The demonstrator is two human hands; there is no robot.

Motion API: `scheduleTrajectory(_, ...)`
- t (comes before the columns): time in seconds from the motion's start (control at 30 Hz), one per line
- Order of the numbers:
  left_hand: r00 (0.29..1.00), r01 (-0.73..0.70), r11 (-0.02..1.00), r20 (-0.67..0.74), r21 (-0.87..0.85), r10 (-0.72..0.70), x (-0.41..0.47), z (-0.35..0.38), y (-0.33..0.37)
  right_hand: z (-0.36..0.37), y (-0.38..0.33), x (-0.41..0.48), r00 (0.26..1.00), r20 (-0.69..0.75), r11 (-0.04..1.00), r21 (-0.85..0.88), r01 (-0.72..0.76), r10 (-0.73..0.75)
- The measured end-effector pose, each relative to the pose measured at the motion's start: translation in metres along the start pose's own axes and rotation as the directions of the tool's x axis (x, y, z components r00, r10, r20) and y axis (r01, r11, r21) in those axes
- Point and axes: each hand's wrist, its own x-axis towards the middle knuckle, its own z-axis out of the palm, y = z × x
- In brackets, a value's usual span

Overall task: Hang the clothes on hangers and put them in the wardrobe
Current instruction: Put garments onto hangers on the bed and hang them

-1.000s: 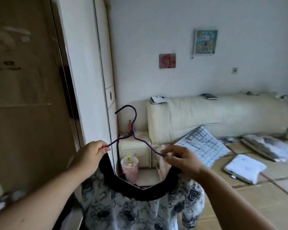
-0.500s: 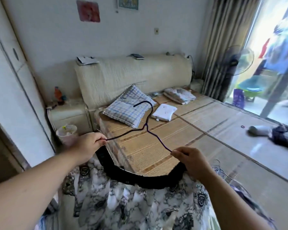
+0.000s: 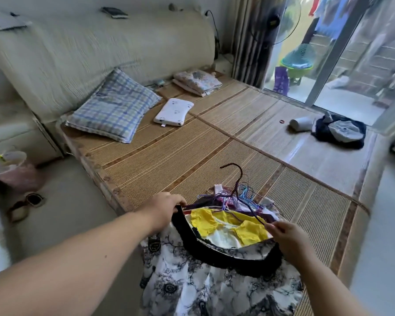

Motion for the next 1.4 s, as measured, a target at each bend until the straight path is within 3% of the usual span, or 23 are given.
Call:
scheduleTrajectory(0.33,0.990,0.099,0.995,0.097,0.018,-0.100,0.117,0.046,0.019,0.028,0.058,0.116,0.987,0.124,0.989,-0.123,-0.083,0.098)
scheduleTrajectory(0.43,0.973,0.139,0.985,0.169,0.104,-0.155,0.120,0.063,0.011,0.054,0.061,0.135,0.944,0.280,0.970,-0.214,-0.113,0.172)
scheduleTrajectory(0.57,0.941,0.215,0.973,0.247,0.088,-0.231,0.097,0.076,-0.002,0.082,0.045,0.142,0.885,0.448,0.932,-0.360,0.048,0.128)
scheduleTrajectory(0.77,0.944,0.306,0.949,0.108,0.079,-0.313,0.050,0.030,-0.029,0.113,-0.077,0.139,0.773,0.586,0.875,-0.211,0.436,-0.244)
scheduleTrajectory(0.93,0.909,0.398,0.907,-0.197,0.138,-0.368,-0.032,-0.052,-0.068,0.127,-0.231,0.104,0.539,0.598,0.644,-0.049,0.763,-0.593)
scheduleTrajectory(1.03,0.837,0.513,0.826,-0.352,0.234,-0.420,-0.109,-0.110,-0.095,0.130,-0.324,0.052,0.350,0.562,0.457,0.056,0.888,-0.749)
scheduleTrajectory(1.27,0.557,0.787,0.564,-0.679,0.250,-0.477,-0.305,-0.213,-0.120,0.140,-0.483,-0.106,-0.046,0.410,0.087,0.299,0.950,-0.911)
scheduleTrajectory(1.4,0.342,0.924,0.321,-0.822,0.207,-0.456,-0.413,-0.251,-0.110,0.144,-0.548,-0.202,-0.214,0.321,-0.079,0.386,0.919,-0.923)
